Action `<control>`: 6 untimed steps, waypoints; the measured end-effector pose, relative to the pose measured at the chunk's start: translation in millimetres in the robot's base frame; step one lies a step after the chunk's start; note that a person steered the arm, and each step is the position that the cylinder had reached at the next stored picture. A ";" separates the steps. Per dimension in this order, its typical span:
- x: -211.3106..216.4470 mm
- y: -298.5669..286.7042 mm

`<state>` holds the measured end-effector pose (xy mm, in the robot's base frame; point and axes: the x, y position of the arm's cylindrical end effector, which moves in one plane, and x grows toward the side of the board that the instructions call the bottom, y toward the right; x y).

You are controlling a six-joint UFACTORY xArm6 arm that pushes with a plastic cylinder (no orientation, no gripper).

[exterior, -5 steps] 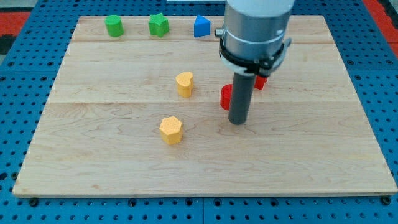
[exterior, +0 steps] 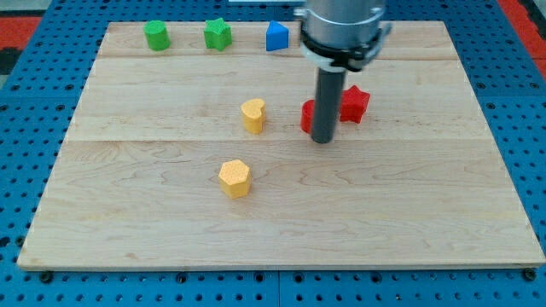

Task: Place the red circle left to the red star

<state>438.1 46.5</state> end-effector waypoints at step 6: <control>-38.8 -111.6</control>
